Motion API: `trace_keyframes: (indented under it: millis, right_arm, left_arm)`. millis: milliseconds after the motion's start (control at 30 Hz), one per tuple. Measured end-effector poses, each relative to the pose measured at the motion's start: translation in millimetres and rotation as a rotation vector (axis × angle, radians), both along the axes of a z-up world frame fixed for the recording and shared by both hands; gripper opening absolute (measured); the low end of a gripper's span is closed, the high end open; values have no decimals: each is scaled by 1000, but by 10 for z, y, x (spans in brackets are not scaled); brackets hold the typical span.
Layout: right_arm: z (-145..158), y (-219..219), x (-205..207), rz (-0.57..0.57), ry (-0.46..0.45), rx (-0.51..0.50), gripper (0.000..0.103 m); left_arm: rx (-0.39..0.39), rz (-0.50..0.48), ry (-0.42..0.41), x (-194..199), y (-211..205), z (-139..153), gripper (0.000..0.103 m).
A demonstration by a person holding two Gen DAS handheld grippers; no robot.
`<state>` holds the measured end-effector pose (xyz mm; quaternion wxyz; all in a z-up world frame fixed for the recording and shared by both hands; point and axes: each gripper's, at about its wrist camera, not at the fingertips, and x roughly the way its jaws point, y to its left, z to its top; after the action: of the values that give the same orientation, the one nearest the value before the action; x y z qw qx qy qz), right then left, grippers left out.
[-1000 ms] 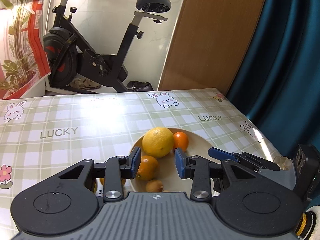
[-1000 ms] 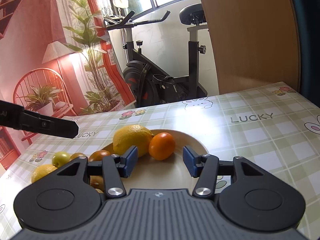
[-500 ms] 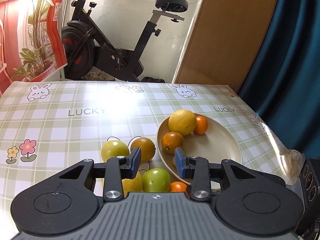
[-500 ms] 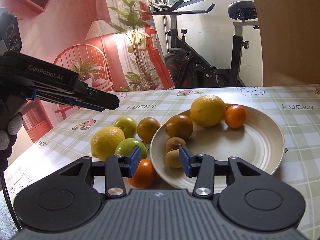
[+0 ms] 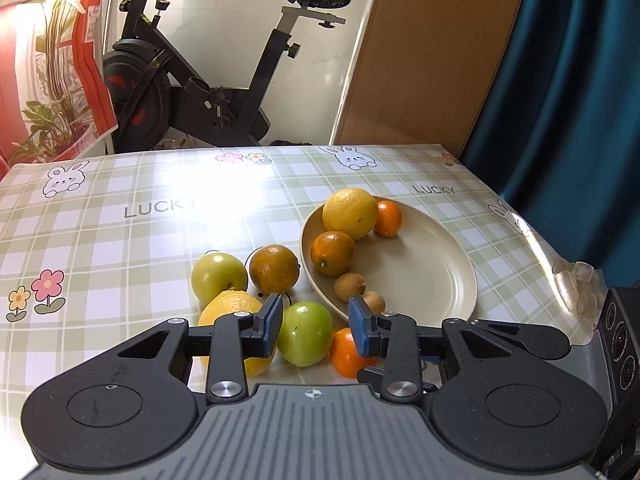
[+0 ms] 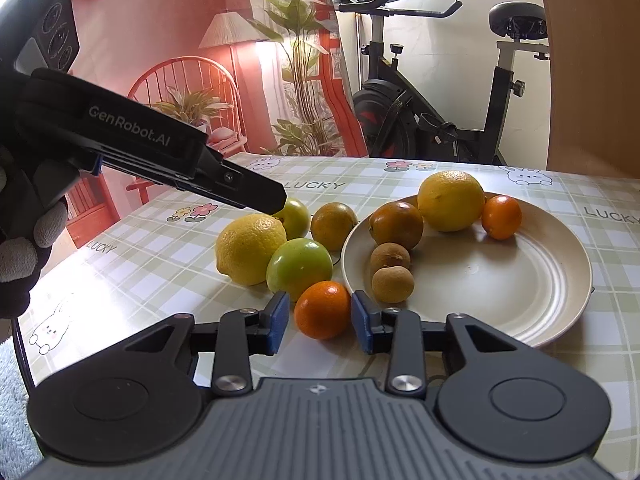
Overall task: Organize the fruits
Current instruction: 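Move both grippers to another small orange beside the green apple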
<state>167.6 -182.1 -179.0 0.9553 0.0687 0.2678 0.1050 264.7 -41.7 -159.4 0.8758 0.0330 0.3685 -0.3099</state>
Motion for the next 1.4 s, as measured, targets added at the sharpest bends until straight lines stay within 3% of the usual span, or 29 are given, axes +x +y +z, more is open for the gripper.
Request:
trace_keyframes:
  millis: [700,1400]
  right_arm:
    - [-132,117,284,17,112,-47,38]
    - [-145,22,222,37,111,12,38]
  left_arm:
    - [7,-21,53,-48,-41,-170,38]
    - [-7,-16,109,-58,-84,-251,38]
